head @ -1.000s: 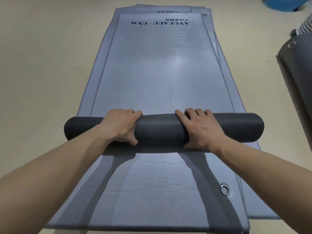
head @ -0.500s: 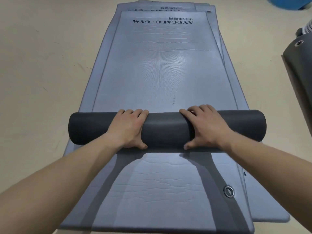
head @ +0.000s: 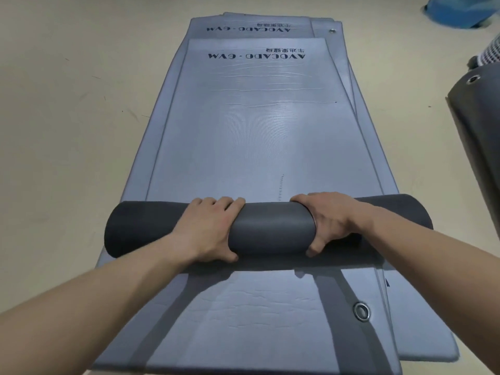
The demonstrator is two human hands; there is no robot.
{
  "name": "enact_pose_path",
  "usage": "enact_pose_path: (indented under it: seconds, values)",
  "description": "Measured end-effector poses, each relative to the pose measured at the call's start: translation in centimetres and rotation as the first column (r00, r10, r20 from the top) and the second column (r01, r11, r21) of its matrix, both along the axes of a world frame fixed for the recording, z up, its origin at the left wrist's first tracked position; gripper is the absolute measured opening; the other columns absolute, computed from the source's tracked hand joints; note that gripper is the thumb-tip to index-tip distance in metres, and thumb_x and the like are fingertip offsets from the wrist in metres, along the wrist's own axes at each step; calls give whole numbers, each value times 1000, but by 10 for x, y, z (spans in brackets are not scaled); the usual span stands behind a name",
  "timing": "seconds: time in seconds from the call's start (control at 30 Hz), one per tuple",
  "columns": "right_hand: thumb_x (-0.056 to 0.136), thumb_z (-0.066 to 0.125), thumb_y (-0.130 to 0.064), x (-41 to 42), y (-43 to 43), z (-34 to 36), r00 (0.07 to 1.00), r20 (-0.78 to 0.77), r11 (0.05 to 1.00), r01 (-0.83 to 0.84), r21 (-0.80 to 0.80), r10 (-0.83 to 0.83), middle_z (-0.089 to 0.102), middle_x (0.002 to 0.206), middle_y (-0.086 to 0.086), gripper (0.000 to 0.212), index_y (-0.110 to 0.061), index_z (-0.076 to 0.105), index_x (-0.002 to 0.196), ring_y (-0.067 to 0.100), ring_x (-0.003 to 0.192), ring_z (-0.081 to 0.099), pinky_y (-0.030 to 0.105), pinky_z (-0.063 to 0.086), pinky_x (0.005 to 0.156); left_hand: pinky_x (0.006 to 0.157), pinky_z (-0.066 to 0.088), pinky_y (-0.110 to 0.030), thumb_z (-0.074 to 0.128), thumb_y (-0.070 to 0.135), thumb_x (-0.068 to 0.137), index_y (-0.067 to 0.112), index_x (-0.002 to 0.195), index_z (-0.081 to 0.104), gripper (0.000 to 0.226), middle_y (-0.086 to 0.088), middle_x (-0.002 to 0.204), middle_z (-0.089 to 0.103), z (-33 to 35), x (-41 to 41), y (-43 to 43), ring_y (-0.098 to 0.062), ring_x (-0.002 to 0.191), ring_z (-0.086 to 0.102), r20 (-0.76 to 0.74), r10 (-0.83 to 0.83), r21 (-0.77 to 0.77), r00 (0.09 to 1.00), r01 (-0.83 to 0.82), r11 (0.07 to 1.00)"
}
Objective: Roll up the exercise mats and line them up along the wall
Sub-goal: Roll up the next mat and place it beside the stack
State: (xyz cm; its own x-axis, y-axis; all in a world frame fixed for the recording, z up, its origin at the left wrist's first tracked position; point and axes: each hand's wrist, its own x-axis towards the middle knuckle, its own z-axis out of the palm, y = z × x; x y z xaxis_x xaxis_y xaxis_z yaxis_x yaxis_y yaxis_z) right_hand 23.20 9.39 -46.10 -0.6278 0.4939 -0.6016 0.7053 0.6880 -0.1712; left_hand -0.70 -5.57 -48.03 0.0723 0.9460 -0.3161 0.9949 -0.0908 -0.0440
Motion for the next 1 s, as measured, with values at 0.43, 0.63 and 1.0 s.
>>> enact_pose_path:
  seconds: [0.43, 0.63, 1.0]
  values:
    - [52, 91, -64, -11, -4, 25, 1000, -4, 1000, 15, 17, -15, 71, 107, -12, 82, -38, 61, 124, 16, 96, 64, 38, 55, 88, 102, 51, -36, 96, 47, 64, 36, 131, 57, 78, 12, 122, 67, 21, -36, 50, -14, 109, 64, 392, 353, -571, 849, -76, 817]
    - [47, 99, -56, -15, 2, 17, 993, -3, 971, 116, -210, -120, 71, 107, -16, 86, -36, 66, 124, 12, 100, 66, 34, 54, 96, 103, 47, -41, 79, 78, 59, 34, 153, 32, 114, 9, 141, 51, 26, -13, 9, -20, 123, 56, 208, 154, -191, 966, -115, 975]
    - [53, 63, -86, 23, -52, -28, 953, -202, 774, -49, 632, 226, 49, 142, 15, 128, -8, 38, 152, 37, 122, 50, 57, 40, 106, 93, 48, -38, 83, 76, 56, 42, 143, 37, 105, 13, 130, 59, 24, -18, 37, -18, 113, 60, 286, 86, -207, 954, -26, 978]
